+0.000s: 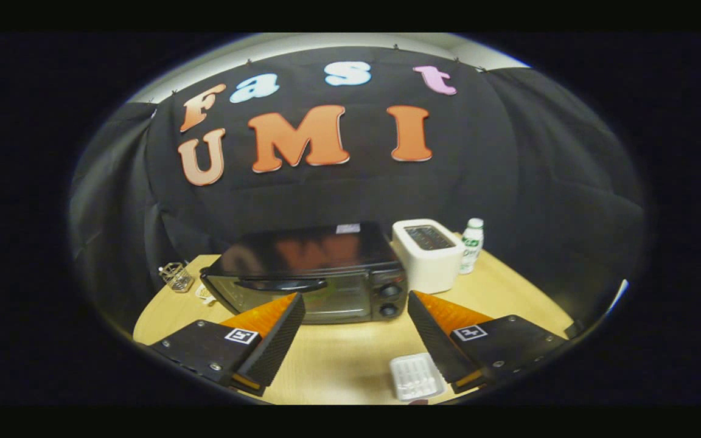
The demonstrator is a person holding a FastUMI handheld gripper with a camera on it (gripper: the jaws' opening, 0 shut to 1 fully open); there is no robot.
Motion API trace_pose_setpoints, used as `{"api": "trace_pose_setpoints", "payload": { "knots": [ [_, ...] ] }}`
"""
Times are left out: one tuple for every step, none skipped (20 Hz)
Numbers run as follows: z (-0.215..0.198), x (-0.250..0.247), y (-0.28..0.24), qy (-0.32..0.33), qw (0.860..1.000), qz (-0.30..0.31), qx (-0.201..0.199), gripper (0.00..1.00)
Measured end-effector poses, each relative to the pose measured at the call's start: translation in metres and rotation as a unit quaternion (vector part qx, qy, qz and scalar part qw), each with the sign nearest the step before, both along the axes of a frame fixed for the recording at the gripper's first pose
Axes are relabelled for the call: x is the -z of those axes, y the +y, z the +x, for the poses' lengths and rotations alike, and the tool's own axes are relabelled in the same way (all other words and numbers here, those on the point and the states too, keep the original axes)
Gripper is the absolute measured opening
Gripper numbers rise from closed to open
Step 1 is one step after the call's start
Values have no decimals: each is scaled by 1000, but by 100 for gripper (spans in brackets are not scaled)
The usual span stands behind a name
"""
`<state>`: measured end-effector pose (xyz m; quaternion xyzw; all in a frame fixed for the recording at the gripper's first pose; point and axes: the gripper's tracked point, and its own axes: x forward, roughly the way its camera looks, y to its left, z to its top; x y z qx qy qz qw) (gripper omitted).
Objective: Open the toaster oven, put the food inside, and close the toaster oven door.
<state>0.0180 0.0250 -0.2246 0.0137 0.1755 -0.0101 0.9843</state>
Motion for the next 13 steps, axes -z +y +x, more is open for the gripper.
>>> {"api": "trace_pose_setpoints", "payload": {
  "knots": [
    [-4, -21, -16, -15, 1000, -15, 10, 100],
    [-11, -44, -28, -32, 999, -22, 16, 100],
    [-17, -69, -36, -49, 998, -21, 24, 100],
    [-23, -92, -44, -63, 997, -19, 31, 100],
    [-28, -114, -50, -75, 996, -18, 39, 100],
    [-35, -143, -57, -90, 995, -17, 43, 100],
    [-41, -165, -57, -106, 993, -14, 44, 100],
    [-45, -186, -57, -124, 991, -13, 43, 100],
    [-50, -205, -57, -143, 989, -12, 43, 100],
    [-56, -222, -55, -158, 986, -11, 45, 100],
    [-60, -234, -53, -169, 984, -11, 46, 100],
    [-64, -243, -53, -175, 983, -10, 47, 100],
    [-66, -249, -52, -178, 983, -10, 47, 100]
  ]
}}
